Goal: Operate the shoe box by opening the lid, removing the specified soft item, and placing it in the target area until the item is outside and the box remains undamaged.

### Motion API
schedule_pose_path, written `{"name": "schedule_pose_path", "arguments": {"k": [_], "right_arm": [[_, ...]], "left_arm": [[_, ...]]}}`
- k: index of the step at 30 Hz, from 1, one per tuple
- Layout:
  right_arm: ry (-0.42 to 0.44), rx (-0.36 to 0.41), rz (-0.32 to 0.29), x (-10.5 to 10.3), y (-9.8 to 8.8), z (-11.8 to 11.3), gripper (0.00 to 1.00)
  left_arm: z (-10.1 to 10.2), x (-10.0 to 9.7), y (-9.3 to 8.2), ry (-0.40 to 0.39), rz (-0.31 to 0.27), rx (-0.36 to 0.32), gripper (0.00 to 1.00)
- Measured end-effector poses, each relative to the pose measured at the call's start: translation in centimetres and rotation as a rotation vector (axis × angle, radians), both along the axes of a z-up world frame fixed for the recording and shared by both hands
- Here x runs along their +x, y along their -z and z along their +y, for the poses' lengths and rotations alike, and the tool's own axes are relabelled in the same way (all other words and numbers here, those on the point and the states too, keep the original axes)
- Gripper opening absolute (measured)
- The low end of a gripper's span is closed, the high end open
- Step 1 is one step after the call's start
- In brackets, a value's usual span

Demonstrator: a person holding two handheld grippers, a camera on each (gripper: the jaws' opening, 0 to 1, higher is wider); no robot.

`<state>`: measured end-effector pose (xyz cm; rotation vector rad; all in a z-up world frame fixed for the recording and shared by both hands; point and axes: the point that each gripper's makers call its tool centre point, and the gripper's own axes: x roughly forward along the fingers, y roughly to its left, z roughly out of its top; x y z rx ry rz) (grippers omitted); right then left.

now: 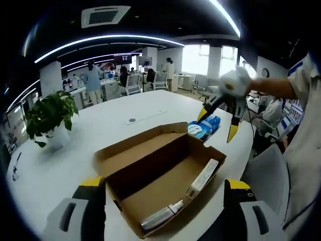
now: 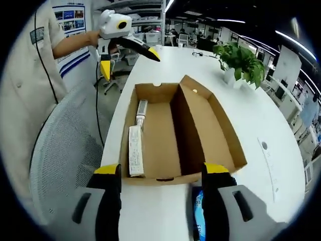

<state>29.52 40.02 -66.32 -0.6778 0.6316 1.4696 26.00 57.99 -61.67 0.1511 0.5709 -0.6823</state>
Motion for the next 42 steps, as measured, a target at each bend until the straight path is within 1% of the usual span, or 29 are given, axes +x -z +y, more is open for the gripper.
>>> {"name": "schedule_pose_path", "arguments": {"k": [4,9,15,18,22,29,34,38,40,42], "right_arm": [[-0.038,-0.039,0.005,-0.3,1.3,0.8,0.58],[-0.083,-0.082,0.011,-0.8,2.6,1.5,0.57],[-0.124,-0.135,0.016,-1.1,4.2,2.1,0.54],[-0.14,-0.16,0.031,-1.3,5.0,2.1,0.54],[-0.153,-0.179,0.042,-1.6,5.6,2.3,0.53],[-0.172,-0.217,0.057,-2.0,6.8,2.5,0.5],[-0.189,-0.24,0.054,-2.3,7.5,2.7,0.46],[-0.196,-0.244,0.054,-2.5,7.6,2.8,0.42],[-0.199,-0.246,0.057,-2.7,7.7,2.8,0.39],[-0.201,-0.245,0.062,-2.9,7.7,2.8,0.34]], "left_arm": [[1.0,-0.1,0.5,-0.018,0.003,0.006,1.0],[1.7,-0.4,0.7,-0.039,0.001,0.009,1.0],[1.6,-0.8,1.2,-0.044,0.006,0.013,1.0],[1.5,-0.9,1.5,-0.043,0.007,0.017,1.0],[1.4,-1.1,1.7,-0.043,0.007,0.018,1.0],[1.7,-1.4,2.2,-0.055,0.013,0.014,1.0],[2.2,-1.6,2.5,-0.067,0.016,0.015,1.0],[2.4,-1.7,2.6,-0.074,0.019,0.015,0.99],[2.4,-1.7,2.7,-0.075,0.02,0.016,0.99],[2.5,-1.7,2.9,-0.076,0.021,0.019,0.99]]}}
